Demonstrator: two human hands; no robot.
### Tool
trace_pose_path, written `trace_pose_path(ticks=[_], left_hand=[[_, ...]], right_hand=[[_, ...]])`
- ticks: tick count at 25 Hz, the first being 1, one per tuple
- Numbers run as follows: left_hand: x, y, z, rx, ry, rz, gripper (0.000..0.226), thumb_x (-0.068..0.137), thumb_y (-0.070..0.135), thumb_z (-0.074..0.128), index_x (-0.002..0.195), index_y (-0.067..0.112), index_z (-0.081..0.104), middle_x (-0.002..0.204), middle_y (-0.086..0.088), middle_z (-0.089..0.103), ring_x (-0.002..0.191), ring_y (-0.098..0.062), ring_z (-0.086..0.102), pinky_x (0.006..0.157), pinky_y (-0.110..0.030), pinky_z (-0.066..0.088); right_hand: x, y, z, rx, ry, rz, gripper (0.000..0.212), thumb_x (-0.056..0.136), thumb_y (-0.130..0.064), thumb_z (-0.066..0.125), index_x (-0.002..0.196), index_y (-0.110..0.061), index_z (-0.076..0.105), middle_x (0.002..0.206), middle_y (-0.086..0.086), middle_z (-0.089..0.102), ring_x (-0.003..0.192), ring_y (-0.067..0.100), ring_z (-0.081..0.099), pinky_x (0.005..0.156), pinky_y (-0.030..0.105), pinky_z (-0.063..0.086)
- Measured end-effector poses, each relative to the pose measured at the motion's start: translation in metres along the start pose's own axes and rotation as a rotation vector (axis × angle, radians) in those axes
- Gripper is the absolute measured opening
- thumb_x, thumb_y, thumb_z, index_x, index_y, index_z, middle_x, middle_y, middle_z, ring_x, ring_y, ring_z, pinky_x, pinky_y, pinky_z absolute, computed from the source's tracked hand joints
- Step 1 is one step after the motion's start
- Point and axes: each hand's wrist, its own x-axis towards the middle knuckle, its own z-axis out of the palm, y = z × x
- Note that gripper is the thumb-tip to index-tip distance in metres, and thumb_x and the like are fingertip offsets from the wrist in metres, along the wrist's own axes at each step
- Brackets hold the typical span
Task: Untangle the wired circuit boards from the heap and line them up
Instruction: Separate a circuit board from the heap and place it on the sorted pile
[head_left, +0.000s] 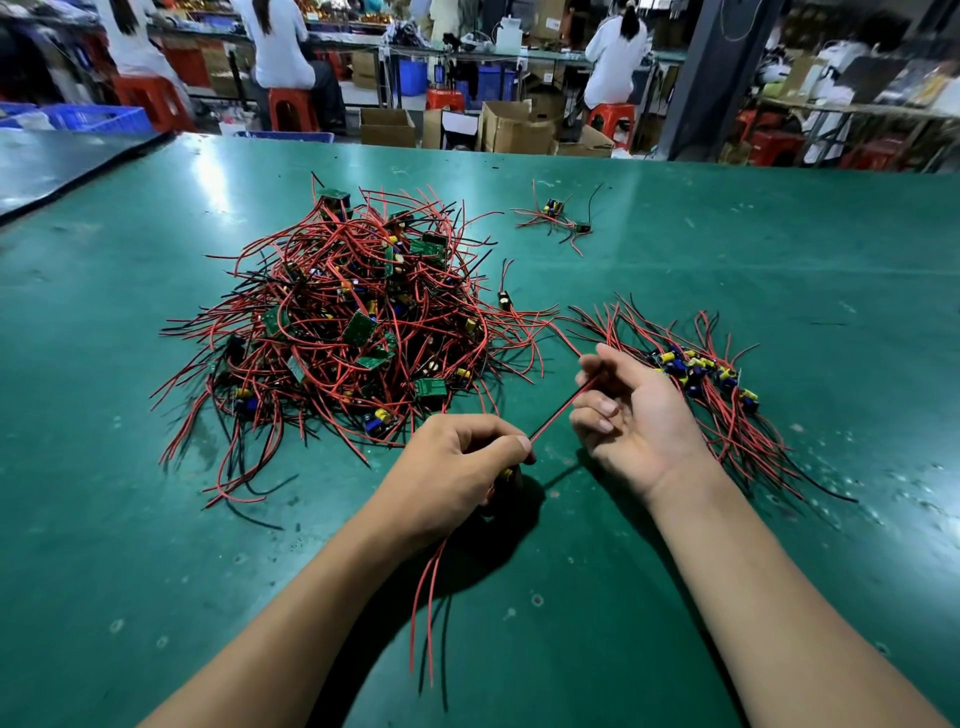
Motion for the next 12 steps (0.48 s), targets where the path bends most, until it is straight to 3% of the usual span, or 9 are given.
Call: trace_pose_path(ticks=[3,8,12], left_hand=[[-0.0013,0.0022,0.0006,0.008,-0.014,0.001,0.019,0.092,0.013,0.062,0.078,0.005,0.072,0.063,-0.006,0.063,0.060,-0.020,0.051,0.054,-0.026,0.039],[-0.0012,0.0008,-0.0007,0.024,-0.008,0.003,0.019,0.092,0.012,0.062,0.078,0.006,0.073,0.062,-0.005,0.064,0.061,-0.018,0.053,0.053,-0.023,0.041],[-0.0002,-0.0024,-0.0016,-0.012,0.046,0.003,0.019,0.093,0.017,0.063,0.081,0.008,0.074,0.065,-0.004,0.065,0.059,-0.016,0.053,0.052,-0.021,0.044]], right_hand=[[-0.0010,-0.0042,-0.0006,0.037,-0.022,0.000,0.053,0.102,-0.024,0.050,0.056,-0.007,0.069,0.063,0.002,0.050,0.033,0.004,0.030,0.031,0.015,0.024],[0.0005,-0.0035,-0.0032,0.012,-0.009,-0.027,0.052,0.102,-0.026,0.051,0.057,-0.008,0.070,0.066,0.002,0.050,0.035,0.004,0.031,0.032,0.014,0.025],[-0.0001,-0.0023,-0.0048,-0.180,-0.025,-0.081,0.042,0.094,-0.049,0.057,0.087,-0.011,0.074,0.073,-0.003,0.059,0.043,0.004,0.033,0.037,0.014,0.028]])
